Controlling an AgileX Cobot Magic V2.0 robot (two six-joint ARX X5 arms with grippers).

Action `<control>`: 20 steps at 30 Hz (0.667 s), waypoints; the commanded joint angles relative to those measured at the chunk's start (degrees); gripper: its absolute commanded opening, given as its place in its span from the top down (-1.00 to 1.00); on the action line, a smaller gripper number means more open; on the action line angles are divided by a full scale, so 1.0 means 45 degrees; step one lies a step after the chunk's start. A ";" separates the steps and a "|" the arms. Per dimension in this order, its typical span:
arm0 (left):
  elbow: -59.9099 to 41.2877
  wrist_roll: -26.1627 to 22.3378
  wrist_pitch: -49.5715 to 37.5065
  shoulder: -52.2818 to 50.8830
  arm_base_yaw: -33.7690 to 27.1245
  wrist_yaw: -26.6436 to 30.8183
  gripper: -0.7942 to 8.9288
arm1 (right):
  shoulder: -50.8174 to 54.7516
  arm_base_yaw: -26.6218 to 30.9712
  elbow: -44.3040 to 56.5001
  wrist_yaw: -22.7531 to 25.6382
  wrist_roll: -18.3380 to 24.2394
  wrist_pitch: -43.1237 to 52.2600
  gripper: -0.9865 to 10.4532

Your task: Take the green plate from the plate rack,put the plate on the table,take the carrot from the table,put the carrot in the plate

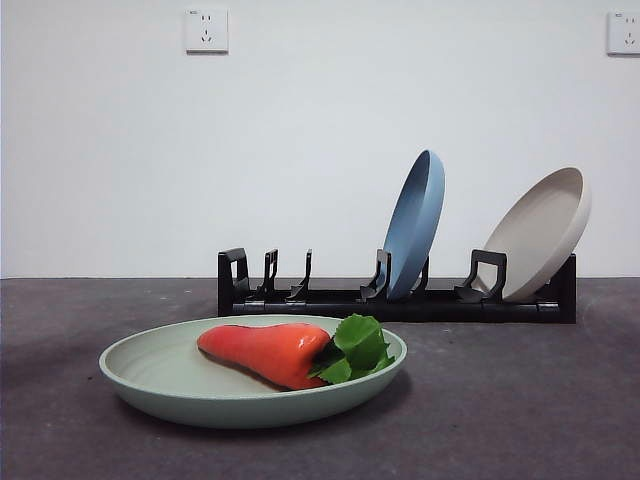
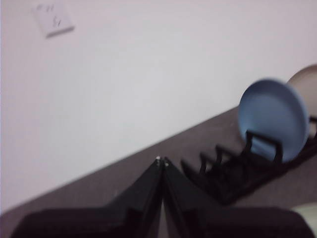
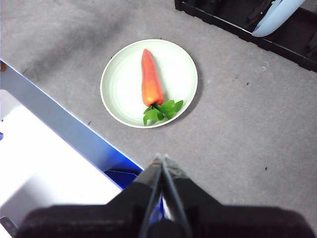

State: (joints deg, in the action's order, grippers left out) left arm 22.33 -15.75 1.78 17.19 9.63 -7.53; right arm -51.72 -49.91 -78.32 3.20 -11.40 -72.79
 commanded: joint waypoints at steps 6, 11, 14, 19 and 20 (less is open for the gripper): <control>-0.3065 0.0335 -0.0151 -0.1991 -0.0719 0.0379 0.84 | 0.0010 -0.0019 0.0029 0.0034 -0.0131 0.0063 0.82; -0.4245 0.0588 0.0010 -0.2837 -0.0942 0.0364 0.84 | 0.0010 -0.0019 0.0029 0.0034 -0.0131 0.0063 0.82; -0.4707 0.0593 0.0068 -0.3113 -0.0967 0.0345 0.84 | 0.0010 -0.0019 0.0029 0.0034 -0.0131 0.0063 0.82; -0.4915 0.0850 0.1399 -0.3623 -0.1001 0.0340 0.84 | 0.0010 -0.0019 0.0029 0.0034 -0.0131 0.0063 0.82; -0.4915 0.0874 0.1753 -0.3750 -0.1001 0.0335 0.84 | 0.0010 -0.0019 0.0029 0.0034 -0.0131 0.0063 0.82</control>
State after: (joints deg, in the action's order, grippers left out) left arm 0.97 -12.80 8.67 0.86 5.30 -5.96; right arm -51.72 -49.91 -78.32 3.20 -11.40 -72.79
